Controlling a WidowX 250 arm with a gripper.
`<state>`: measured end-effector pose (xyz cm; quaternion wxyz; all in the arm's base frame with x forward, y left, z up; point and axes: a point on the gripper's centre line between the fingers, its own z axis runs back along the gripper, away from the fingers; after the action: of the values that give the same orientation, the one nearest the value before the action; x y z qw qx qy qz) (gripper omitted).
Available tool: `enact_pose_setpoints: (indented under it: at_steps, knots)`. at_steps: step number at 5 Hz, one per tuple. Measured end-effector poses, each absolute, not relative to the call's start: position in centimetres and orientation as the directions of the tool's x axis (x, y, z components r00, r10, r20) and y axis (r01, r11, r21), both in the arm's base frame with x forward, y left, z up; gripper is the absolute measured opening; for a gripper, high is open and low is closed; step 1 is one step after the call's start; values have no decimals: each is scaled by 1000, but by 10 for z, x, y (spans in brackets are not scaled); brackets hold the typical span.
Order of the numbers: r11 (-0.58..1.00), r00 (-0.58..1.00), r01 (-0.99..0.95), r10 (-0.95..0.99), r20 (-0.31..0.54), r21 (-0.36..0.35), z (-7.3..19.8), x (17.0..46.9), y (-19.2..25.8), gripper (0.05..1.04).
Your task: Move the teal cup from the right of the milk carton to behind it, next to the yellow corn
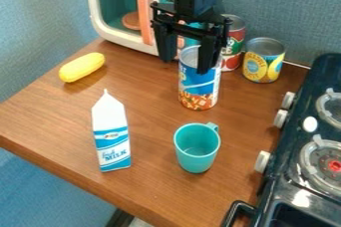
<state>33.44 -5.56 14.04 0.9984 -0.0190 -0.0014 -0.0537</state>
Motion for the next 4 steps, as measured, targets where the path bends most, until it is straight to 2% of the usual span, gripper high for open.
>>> enact_pose_setpoints:
  at_steps: [1, 2, 3, 4]
  knots:
    - [994, 994, 102, -103, -34, -35, 128, 334, -55, 1001]
    - [996, 995, 87, -86, -48, 30, 124, 342, -55, 1001]
    - [995, 996, 81, -77, -54, 57, 124, 338, -64, 1001]
    - [991, 988, 89, -74, -138, 102, 105, 319, -57, 1001]
